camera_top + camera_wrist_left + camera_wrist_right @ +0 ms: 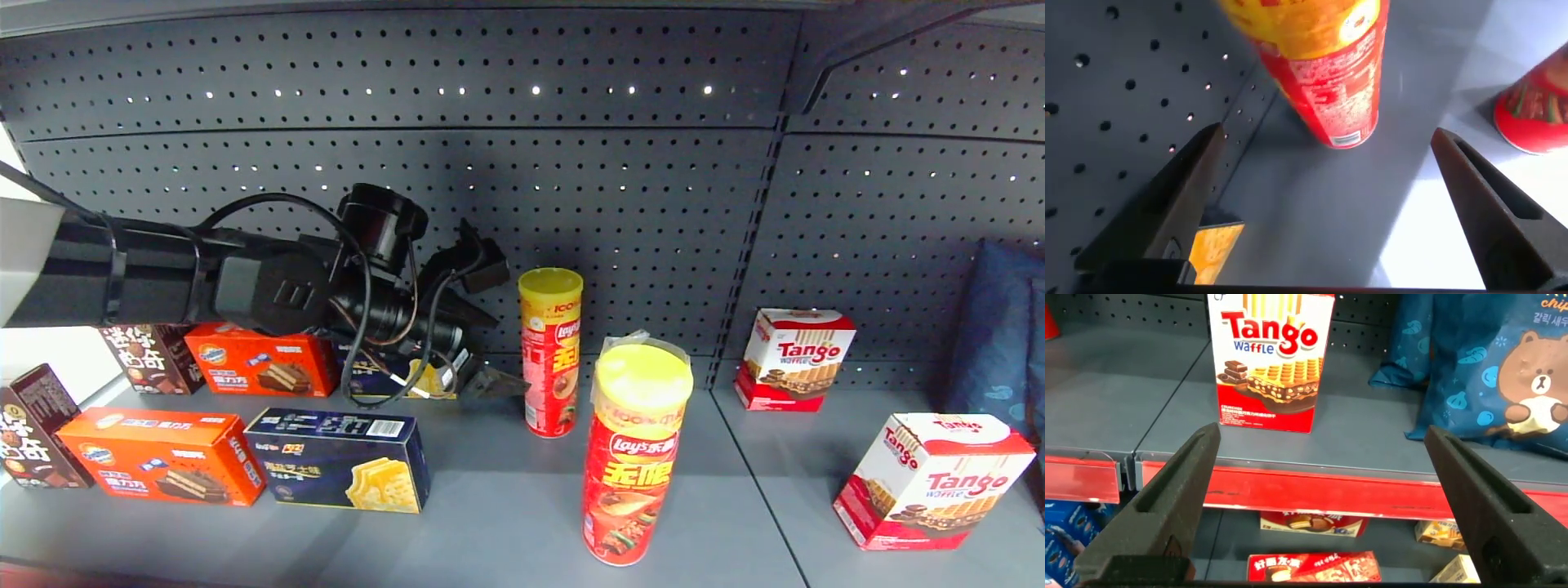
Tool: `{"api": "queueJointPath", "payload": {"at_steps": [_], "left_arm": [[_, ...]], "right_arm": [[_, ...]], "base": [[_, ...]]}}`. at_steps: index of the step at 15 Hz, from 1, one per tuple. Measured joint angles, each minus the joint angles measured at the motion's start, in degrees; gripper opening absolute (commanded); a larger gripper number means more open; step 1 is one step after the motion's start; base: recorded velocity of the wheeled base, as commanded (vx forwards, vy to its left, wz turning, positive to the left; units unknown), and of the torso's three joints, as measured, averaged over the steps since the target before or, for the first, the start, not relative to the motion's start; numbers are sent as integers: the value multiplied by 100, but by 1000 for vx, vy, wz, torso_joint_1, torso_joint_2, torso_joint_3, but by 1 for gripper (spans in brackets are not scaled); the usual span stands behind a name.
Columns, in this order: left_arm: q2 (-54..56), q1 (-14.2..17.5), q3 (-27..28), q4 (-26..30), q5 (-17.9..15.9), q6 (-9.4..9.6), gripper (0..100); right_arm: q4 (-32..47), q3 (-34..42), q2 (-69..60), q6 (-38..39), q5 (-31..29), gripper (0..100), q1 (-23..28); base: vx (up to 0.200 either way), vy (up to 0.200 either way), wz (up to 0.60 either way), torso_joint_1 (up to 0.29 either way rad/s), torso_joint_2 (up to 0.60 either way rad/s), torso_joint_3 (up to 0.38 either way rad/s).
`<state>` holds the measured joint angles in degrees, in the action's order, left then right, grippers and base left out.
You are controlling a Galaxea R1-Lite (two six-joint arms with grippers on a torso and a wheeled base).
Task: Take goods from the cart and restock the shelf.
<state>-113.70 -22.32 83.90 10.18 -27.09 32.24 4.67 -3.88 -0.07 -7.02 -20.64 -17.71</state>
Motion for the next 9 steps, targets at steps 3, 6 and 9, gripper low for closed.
{"api": "queueJointPath", "payload": {"at_steps": [3, 6, 9], "left_arm": [[-105, -133, 0, -605, 440, -266, 100], [-199, -218, -63, -681, 528, -299, 100], [-212, -206, -215, -701, 758, -299, 100]], "right_arm": [[0, 0, 0, -6, -2, 100, 0], [0, 0, 0, -6, -2, 100, -1], [0, 0, 0, 0, -2, 100, -4]], "base": [[0, 0, 0, 0, 0, 0], [0, 0, 0, 0, 0, 0], [0, 0, 0, 0, 0, 0]]}}
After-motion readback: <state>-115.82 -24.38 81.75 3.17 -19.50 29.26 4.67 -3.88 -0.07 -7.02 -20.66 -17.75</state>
